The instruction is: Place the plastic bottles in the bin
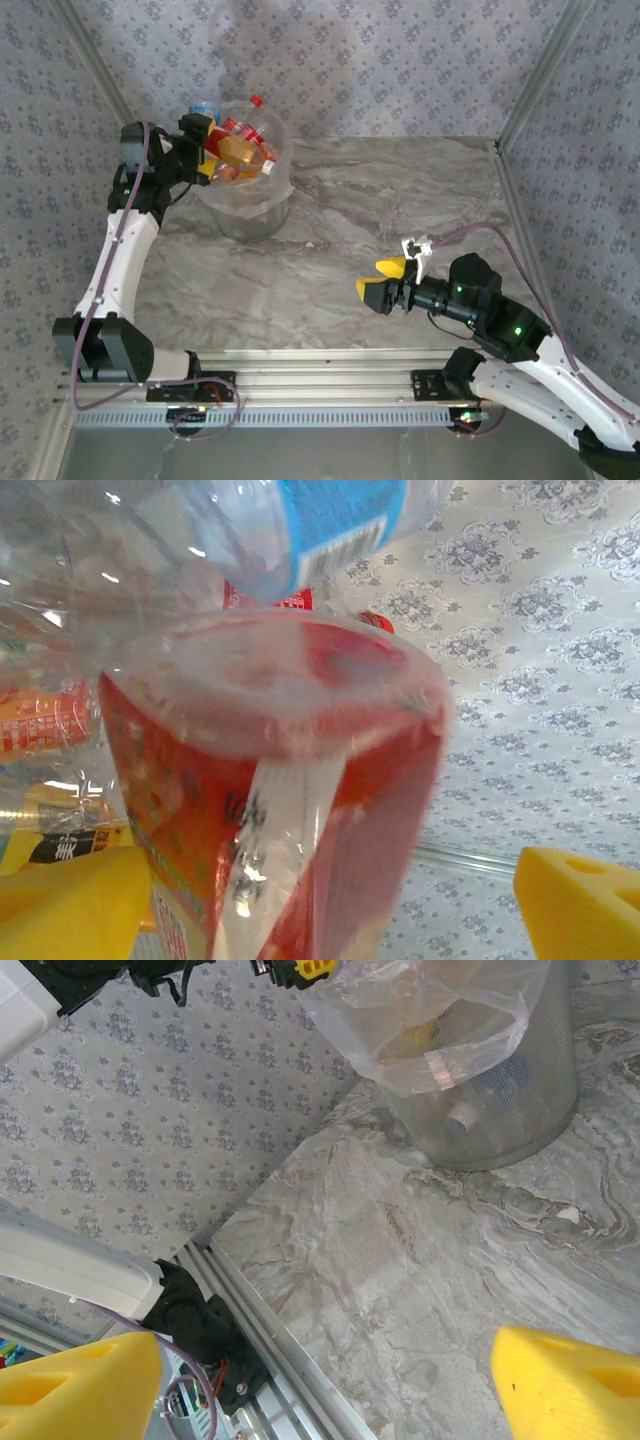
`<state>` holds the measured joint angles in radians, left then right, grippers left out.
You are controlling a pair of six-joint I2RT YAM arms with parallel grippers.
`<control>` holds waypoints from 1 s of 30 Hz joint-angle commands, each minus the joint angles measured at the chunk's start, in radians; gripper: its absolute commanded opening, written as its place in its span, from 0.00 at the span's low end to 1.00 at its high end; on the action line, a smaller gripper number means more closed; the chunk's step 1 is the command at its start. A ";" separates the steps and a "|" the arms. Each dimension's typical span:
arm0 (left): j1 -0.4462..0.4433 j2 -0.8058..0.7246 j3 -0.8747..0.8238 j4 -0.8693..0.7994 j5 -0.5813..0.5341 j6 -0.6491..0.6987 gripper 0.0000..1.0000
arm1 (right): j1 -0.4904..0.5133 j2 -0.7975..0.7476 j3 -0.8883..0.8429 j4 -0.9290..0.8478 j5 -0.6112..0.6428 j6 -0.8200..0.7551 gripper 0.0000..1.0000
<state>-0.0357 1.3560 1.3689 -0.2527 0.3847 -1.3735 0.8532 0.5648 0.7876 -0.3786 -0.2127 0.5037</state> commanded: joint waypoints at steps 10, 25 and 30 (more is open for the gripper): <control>0.035 -0.015 0.194 -0.297 -0.114 0.246 1.00 | -0.005 -0.003 0.008 -0.019 0.013 -0.017 0.88; 0.034 -0.256 0.062 -0.360 -0.049 0.866 1.00 | -0.020 0.032 0.072 -0.120 0.215 -0.115 1.00; -0.010 -0.446 -0.181 -0.301 -0.109 0.963 1.00 | -0.031 0.049 0.070 -0.125 0.459 -0.122 1.00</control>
<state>-0.0269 0.9726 1.2713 -0.5869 0.3008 -0.5377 0.8314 0.6094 0.8303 -0.4751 0.0570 0.4156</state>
